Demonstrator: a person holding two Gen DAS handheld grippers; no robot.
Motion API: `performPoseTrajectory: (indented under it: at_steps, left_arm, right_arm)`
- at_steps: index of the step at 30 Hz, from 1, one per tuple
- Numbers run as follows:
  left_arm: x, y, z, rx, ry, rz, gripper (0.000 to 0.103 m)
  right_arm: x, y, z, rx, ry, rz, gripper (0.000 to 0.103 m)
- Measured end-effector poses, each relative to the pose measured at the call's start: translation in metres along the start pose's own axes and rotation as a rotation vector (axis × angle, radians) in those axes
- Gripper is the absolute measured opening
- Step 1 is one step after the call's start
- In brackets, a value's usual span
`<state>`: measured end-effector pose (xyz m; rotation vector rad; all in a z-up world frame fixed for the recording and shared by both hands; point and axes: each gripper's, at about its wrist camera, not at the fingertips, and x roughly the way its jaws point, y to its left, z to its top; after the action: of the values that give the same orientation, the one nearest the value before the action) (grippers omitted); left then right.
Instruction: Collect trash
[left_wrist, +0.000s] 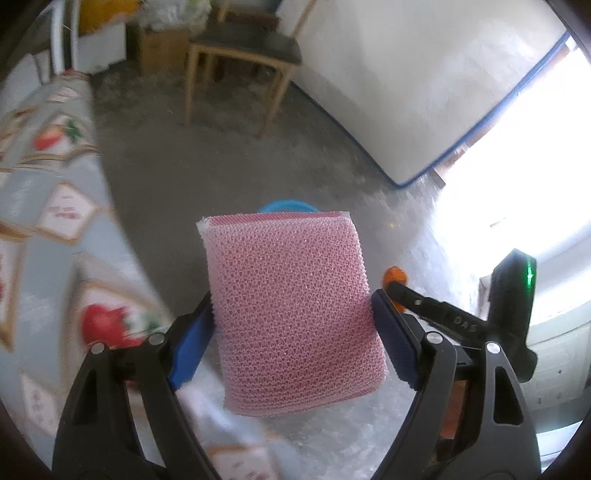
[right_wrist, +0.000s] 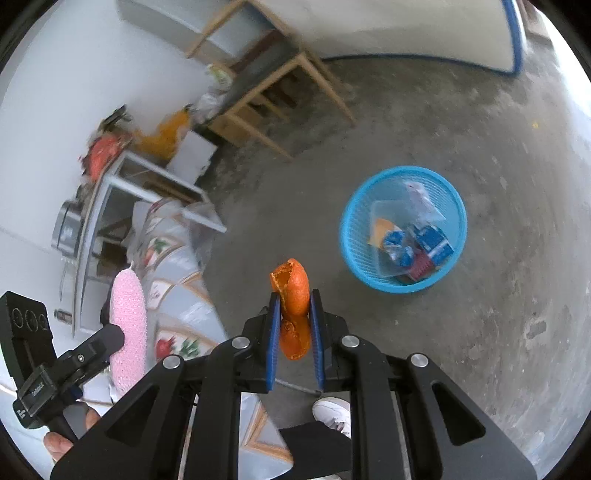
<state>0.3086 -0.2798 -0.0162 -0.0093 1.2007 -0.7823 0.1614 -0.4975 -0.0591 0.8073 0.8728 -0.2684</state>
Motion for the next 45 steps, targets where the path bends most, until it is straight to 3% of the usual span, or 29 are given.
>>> performPoseTrajectory:
  at_steps: [4,7,10,14,19,24,33,37,45]
  left_arm:
    - [0.045,-0.02,0.023,-0.005,0.051,-0.026,0.078]
    - [0.068,-0.035,0.04,0.001,0.04,-0.038,0.081]
    - [0.099,-0.047,0.059,0.009,0.04,-0.041,0.085]
    - [0.119,-0.052,0.062,-0.025,0.078,-0.092,0.086]
    - [0.118,-0.045,0.056,-0.023,0.077,-0.088,0.087]
    - [0.095,-0.038,0.043,-0.034,0.037,-0.099,0.087]
    - [0.004,-0.005,-0.001,-0.06,-0.109,-0.127,0.087]
    - [-0.037,0.025,-0.031,-0.078,-0.195,-0.092,0.087]
    - [-0.113,0.114,-0.104,-0.217,-0.335,0.043,0.087]
  right_arm:
    - [0.02,-0.024,0.027,0.06,0.015,0.002,0.017]
    - [0.032,-0.038,0.048,0.086,0.005,-0.001,0.021]
    - [0.051,-0.06,0.075,0.101,-0.017,-0.067,0.052]
    - [0.061,-0.086,0.082,0.15,-0.005,-0.106,0.053]
    - [0.053,-0.098,0.061,0.156,-0.009,-0.092,0.053]
    - [0.036,-0.105,0.028,0.161,-0.011,-0.071,0.054]
    - [0.004,-0.084,-0.006,0.091,0.009,-0.072,0.06]
    - [-0.01,-0.05,-0.008,0.021,-0.002,-0.041,0.065]
    - [-0.004,0.069,-0.024,-0.217,0.044,0.062,0.068]
